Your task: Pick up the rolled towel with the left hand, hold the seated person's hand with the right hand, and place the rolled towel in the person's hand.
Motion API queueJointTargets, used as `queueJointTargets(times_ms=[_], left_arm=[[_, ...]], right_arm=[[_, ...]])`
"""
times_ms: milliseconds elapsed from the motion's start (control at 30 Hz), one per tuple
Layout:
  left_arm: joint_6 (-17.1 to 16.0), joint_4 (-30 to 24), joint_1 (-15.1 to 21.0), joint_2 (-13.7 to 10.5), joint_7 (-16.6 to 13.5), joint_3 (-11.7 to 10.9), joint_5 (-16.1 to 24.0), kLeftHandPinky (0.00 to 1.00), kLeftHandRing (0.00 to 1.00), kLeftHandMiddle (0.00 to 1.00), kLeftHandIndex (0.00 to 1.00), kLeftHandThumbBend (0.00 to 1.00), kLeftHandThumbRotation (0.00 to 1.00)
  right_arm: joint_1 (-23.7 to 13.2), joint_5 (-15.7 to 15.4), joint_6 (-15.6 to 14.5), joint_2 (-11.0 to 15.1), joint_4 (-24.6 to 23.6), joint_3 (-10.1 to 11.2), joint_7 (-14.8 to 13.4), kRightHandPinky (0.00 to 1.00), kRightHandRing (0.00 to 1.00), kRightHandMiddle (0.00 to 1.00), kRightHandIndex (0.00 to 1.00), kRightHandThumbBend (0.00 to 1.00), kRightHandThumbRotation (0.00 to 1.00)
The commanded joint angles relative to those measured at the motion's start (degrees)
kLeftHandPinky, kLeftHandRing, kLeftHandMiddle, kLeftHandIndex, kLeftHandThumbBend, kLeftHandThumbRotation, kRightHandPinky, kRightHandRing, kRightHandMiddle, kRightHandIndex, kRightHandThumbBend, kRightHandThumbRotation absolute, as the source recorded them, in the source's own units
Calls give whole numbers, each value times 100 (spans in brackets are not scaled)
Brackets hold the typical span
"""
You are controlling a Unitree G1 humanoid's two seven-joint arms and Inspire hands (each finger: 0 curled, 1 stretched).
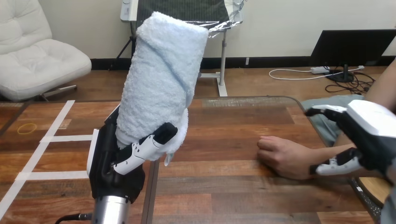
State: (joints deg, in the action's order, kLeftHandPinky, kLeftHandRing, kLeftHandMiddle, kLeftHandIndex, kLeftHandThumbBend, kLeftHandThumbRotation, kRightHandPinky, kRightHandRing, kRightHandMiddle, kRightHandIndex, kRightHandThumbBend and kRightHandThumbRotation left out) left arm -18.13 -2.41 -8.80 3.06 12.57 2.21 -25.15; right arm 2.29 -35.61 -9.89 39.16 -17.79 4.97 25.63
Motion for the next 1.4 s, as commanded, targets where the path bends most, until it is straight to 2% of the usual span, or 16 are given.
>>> queueJointTargets(times_ms=[0,133,533,800,1033,1367], left_arm=[[-33,-288,264,246,122,101,-82,34,33,36,44,58,0],[-11,-294,262,257,101,97,-62,33,32,36,44,57,0],[-76,-251,256,237,127,84,5,33,33,36,44,55,0],[-61,-232,248,229,149,62,-15,33,32,35,44,55,0],[-72,-184,245,211,185,30,-34,32,32,35,44,54,0],[-29,-179,199,195,266,-12,-135,31,32,35,44,55,0]], right_arm=[[-512,-110,-53,330,116,-73,165,85,93,91,86,81,0],[-597,-170,-53,411,225,-121,244,85,93,90,86,82,0],[-872,-375,-246,707,403,-327,721,85,93,91,86,83,0],[-1111,-643,-470,881,433,-566,1203,86,94,92,87,82,0],[-1358,-836,-666,925,483,-757,1606,86,94,92,88,81,0],[-1614,-981,-748,949,708,-995,1869,87,94,93,88,79,0]])
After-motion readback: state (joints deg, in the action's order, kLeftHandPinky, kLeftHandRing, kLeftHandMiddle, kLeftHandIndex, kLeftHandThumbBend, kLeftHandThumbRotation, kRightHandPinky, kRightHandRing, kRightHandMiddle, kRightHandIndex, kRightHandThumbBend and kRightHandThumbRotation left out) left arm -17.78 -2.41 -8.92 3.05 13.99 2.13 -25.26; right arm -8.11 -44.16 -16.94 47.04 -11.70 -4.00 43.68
